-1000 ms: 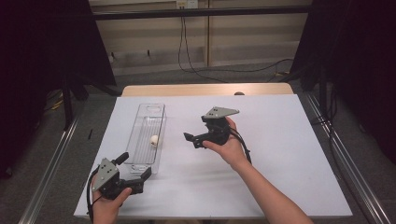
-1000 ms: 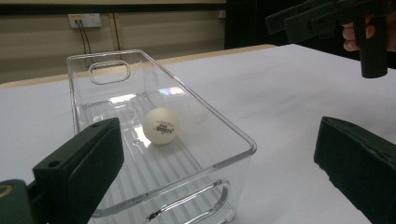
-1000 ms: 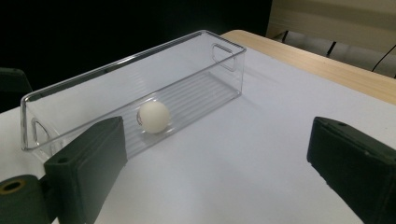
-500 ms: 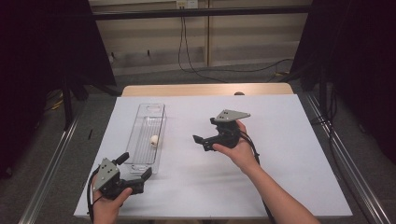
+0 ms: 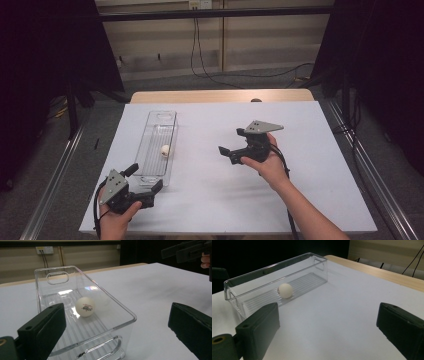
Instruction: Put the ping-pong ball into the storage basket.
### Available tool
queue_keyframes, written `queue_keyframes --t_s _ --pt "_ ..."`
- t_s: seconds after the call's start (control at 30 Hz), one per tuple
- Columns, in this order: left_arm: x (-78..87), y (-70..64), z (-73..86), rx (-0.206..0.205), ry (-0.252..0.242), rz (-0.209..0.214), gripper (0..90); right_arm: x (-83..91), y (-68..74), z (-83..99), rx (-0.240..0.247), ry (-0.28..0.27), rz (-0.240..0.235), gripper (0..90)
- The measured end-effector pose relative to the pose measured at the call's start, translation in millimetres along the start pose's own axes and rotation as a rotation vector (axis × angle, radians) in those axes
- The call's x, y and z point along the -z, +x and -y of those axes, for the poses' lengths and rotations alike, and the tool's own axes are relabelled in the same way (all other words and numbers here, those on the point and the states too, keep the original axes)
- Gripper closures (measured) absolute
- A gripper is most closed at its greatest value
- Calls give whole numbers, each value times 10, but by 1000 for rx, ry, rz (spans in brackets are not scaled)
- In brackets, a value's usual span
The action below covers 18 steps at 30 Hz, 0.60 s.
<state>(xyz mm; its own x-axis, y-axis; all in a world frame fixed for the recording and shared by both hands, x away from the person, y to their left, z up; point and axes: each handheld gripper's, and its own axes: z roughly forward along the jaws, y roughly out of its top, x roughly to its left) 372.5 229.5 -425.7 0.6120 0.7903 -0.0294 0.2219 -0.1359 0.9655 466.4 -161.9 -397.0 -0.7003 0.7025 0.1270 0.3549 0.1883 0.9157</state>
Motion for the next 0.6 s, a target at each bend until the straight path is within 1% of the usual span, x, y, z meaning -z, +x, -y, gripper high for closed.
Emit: queue_keyframes --t_s 0.2,0.3,0.33,0.57,0.6 --pt "2 -4 -2 -1 4 -5 16 75 -34 59 0 3 1 43" --pt "1 -1 0 0 0 0 16 116 -54 86 -3 -1 10 43" --pt "0 -2 -1 -1 2 -1 16 132 -59 92 -5 -3 5 43" --pt "-3 -1 0 -5 5 1 16 237 -89 168 5 -7 15 43" --pt "-3 -5 1 2 5 -2 16 257 -93 181 -4 -4 20 43"
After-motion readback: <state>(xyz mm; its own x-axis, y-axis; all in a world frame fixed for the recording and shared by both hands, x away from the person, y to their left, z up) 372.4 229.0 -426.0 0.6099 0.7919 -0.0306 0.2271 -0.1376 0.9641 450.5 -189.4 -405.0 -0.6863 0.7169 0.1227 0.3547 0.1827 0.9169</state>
